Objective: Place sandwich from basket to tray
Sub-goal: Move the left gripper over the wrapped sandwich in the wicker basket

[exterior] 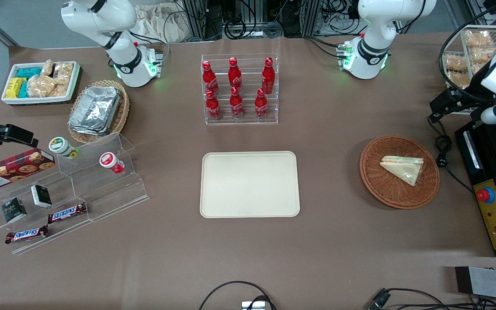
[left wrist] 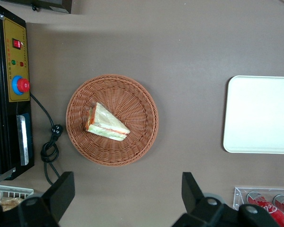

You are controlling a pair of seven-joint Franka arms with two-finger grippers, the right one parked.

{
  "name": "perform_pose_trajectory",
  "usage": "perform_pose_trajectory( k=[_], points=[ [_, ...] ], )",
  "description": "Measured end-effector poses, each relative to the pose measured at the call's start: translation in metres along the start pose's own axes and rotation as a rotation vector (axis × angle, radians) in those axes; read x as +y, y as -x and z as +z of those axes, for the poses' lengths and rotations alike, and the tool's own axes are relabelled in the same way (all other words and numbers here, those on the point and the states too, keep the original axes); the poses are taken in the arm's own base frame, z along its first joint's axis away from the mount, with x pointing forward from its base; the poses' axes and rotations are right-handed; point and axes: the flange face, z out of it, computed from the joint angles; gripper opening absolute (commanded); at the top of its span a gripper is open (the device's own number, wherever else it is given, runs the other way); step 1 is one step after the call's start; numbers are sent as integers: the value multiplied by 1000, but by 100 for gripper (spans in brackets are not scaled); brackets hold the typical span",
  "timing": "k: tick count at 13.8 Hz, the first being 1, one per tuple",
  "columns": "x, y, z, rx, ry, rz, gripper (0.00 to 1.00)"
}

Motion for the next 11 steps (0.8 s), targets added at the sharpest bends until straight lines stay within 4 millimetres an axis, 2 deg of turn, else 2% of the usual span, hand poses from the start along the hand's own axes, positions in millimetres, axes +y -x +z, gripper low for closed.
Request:
perform_pose_trajectory(
  k=[4, 6, 8, 11],
  points=[
    [0, 0, -1, 2, 1, -3, 100],
    [-5, -5, 10, -23, -1, -70, 100],
    [-27, -22, 46, -87, -1, -222, 100],
    [-82, -42, 110, -122, 35, -357, 100]
  ],
)
